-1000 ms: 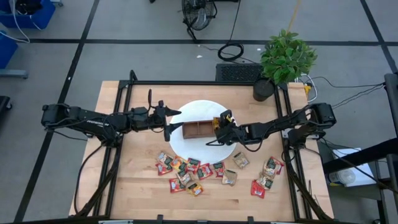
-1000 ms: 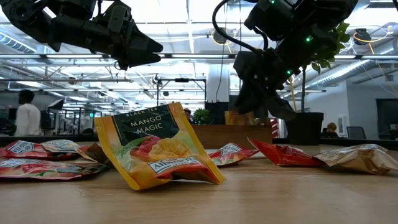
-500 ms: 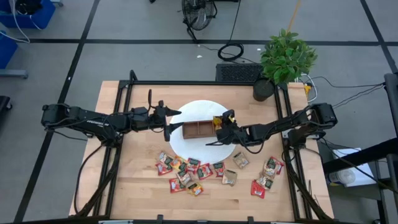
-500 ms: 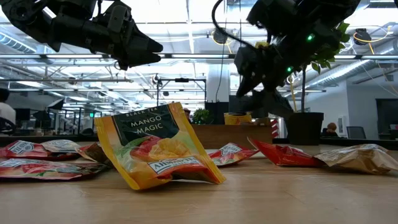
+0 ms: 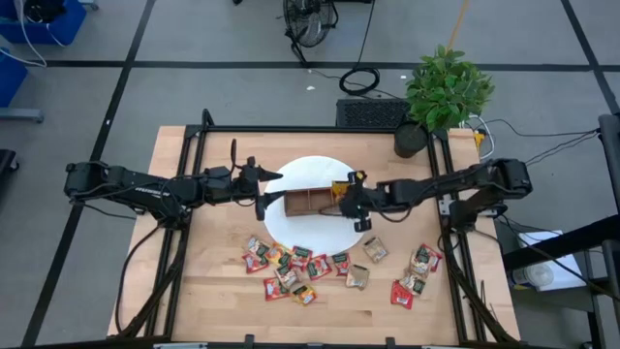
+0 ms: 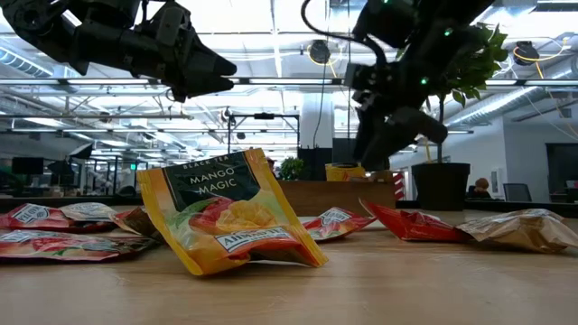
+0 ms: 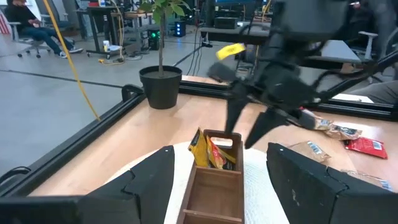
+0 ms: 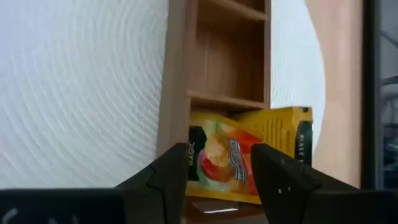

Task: Pick & Place Tea
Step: Put the yellow tea bag into the right section of the wooden organizer

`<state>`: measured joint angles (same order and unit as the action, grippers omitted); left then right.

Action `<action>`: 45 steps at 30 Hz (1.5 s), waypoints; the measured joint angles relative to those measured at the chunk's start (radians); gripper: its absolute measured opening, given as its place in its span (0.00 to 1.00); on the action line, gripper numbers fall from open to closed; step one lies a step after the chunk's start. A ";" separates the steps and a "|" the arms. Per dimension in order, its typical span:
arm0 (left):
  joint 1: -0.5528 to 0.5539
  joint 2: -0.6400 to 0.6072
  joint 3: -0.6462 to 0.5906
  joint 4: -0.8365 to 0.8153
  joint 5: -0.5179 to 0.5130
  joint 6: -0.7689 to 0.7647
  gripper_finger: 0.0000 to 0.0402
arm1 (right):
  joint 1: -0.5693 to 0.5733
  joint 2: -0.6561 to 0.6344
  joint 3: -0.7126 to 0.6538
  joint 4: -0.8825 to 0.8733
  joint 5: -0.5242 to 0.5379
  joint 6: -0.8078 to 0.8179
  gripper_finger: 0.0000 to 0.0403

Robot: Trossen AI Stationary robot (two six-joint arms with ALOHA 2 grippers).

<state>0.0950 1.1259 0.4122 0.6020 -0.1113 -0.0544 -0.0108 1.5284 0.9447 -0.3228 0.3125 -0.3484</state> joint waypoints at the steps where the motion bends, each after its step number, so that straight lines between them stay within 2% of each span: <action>1: 0.000 0.000 0.000 0.000 0.004 0.000 0.63 | -0.020 0.003 0.000 -0.007 -0.011 -0.001 0.39; 6: 0.000 0.000 0.000 0.000 0.010 0.004 0.63 | -0.098 0.007 0.000 -0.009 -0.055 -0.020 0.39; 13: 0.000 0.000 0.000 0.000 0.010 0.007 0.63 | -0.146 0.007 0.000 -0.009 -0.157 -0.031 0.39; 19: 0.000 0.000 0.000 0.000 0.010 0.007 0.63 | -0.153 0.008 0.000 -0.007 -0.161 -0.038 0.39; 27: 0.000 0.000 0.000 0.000 0.010 0.007 0.63 | -0.151 0.092 0.001 0.012 -0.160 -0.064 0.39; 33: 0.000 0.000 0.000 0.000 0.009 0.007 0.63 | -0.152 0.098 0.000 0.011 -0.153 -0.067 0.38; 38: 0.000 0.000 0.000 0.000 0.009 0.006 0.63 | -0.152 0.098 0.000 0.011 -0.152 -0.067 0.29; 42: 0.000 0.000 0.000 0.000 0.009 0.006 0.63 | -0.145 0.083 0.000 0.004 -0.141 -0.066 0.15; 45: 0.000 0.000 0.000 0.000 0.009 0.006 0.63 | -0.126 0.064 0.000 0.008 -0.090 -0.086 0.04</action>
<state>0.0948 1.1259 0.4122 0.6018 -0.1020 -0.0486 -0.1363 1.5928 0.9448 -0.3145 0.2230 -0.4341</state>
